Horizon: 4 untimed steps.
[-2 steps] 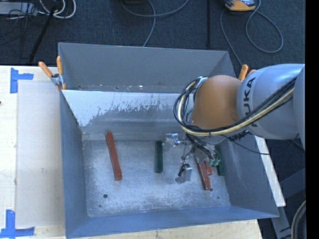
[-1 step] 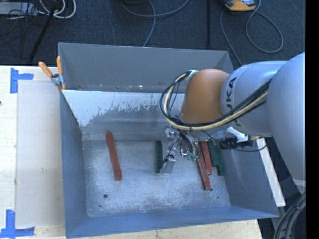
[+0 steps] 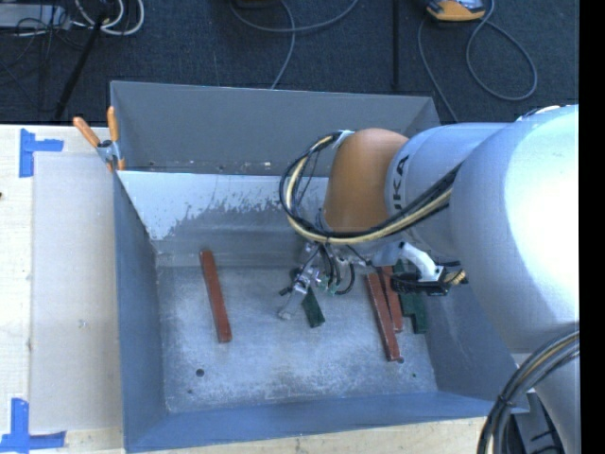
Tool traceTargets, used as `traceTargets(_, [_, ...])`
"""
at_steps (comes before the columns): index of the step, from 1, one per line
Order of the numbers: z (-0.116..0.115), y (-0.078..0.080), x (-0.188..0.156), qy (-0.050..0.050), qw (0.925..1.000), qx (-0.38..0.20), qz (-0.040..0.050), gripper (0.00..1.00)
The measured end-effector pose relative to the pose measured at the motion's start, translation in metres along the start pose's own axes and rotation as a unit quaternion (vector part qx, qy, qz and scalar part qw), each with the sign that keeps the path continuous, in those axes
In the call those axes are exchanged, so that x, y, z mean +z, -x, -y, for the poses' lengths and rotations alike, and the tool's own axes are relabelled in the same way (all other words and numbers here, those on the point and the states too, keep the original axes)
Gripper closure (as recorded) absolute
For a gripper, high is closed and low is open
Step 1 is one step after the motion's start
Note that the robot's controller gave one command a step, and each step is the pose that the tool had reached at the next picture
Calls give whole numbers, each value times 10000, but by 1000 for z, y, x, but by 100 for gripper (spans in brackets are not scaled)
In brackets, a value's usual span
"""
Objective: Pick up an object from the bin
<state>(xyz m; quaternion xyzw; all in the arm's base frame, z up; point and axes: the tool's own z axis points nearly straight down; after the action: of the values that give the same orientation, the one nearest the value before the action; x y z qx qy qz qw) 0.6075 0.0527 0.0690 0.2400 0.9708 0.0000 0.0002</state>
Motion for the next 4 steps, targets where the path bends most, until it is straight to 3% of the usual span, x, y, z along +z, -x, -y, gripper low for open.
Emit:
traceTargets(1, [78, -4, 0, -32, 9996, -278, -19, 0])
traceTargets(2, [72, -5, -1, -3, 9995, -311, -3, 100])
traceTargets(3, [57, -22, -53, 12, 10000, -43, 11, 100])
traceTargets(4, [67, -70, -100, -4, 10000, -5, -15, 100])
